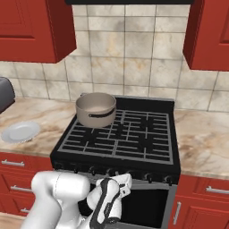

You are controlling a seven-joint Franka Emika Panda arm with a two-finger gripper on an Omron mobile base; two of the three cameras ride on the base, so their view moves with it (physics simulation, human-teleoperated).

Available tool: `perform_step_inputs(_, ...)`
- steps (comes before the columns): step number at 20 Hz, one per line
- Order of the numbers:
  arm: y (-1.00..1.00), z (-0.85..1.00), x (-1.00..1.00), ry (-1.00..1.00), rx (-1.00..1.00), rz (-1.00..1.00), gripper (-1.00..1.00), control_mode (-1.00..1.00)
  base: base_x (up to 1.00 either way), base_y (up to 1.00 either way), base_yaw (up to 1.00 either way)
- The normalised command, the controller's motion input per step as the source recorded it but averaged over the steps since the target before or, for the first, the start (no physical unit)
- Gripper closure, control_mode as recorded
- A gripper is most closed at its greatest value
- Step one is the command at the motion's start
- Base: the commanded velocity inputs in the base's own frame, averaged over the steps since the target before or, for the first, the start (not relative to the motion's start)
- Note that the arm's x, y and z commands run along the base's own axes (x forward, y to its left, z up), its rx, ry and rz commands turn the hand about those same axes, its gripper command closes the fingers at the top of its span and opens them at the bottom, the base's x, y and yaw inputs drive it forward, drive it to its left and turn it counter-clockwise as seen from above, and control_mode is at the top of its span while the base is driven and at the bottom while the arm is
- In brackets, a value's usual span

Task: Retrieve the frozen meat and place it in the pot on a burner. Then turn the burner on.

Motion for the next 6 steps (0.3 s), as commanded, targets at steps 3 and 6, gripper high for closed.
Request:
perform_step_inputs(3,0.60,-0.15,-0.23,0.14,-0.99,0.37,1.00,-1.00,0.00,0.00,0.00)
perform_step_inputs(6,0.36,-0.01,-0.34,0.00,-0.93,0.43,1.00,-1.00,0.00,0.00,0.00)
